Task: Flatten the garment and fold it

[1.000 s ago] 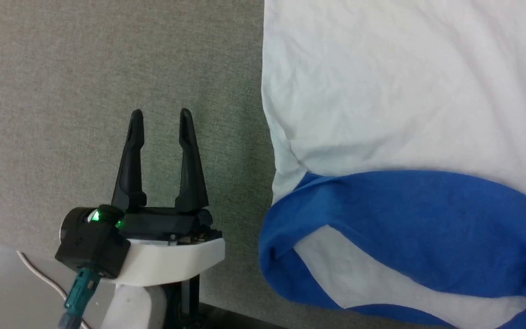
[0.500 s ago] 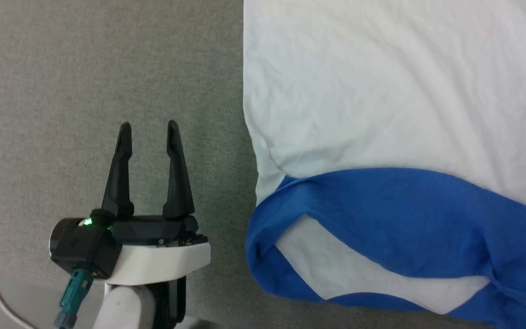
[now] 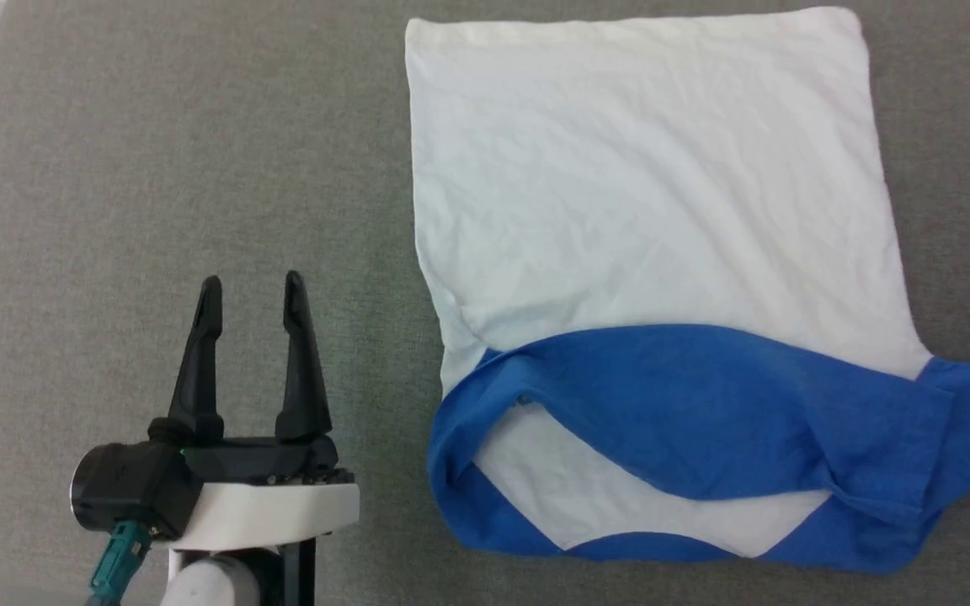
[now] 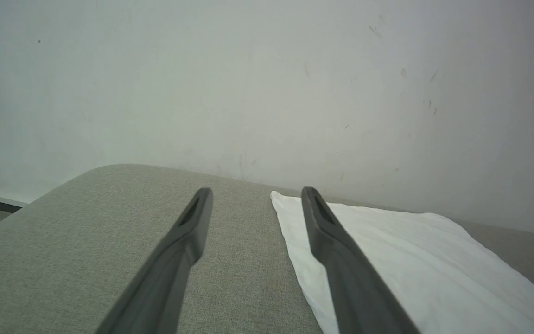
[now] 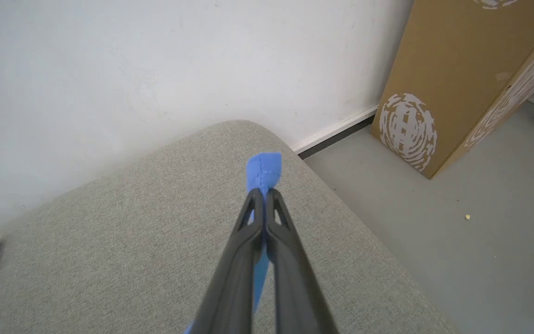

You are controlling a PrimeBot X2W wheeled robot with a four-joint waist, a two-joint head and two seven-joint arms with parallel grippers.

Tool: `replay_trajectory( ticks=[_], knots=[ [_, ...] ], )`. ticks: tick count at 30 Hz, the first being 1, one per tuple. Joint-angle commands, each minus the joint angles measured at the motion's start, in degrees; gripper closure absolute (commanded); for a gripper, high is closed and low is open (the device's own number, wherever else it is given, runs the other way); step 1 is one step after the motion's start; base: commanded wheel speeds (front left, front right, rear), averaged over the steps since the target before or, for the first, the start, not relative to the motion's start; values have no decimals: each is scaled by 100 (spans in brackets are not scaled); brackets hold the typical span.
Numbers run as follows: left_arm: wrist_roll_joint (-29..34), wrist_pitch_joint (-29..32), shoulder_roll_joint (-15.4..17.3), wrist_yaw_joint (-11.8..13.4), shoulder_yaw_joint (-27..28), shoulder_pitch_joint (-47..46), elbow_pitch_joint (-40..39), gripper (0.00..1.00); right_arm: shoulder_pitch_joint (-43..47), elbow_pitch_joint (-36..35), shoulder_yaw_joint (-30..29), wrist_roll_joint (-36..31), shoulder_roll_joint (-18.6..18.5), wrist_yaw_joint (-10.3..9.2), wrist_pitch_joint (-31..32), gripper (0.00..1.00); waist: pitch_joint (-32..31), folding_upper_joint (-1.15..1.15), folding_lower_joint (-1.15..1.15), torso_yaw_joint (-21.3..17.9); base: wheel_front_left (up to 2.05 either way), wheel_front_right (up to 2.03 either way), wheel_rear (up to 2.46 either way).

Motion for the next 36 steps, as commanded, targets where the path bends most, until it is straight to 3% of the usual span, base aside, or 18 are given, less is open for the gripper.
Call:
replay_trajectory(
  ticks=[1,7,15,28,36],
  knots=[
    [-25,25,47,0,39,87,-12,0,99,-32,-73,56,74,-5,-80,100,-245,0,1,-143,0,0,0],
    [-88,71,95,-4,68,196,-25,0,301,-305,-107,186,206,-5,-166,100,-455,0,1,-155,0,0,0],
    [-180,105,123,-4,64,382,-30,0,576,-1315,457,516,390,-5,49,100,-721,0,1,-73,0,0,0],
    [-243,111,127,54,58,489,-168,0,1046,-4003,2068,1253,1079,-5,1117,100,-702,0,1,115,0,0,0],
    [-261,83,110,73,34,446,-166,0,1213,-4757,3676,1383,1396,-5,1606,100,-646,0,1,199,0,0,0]
  ],
)
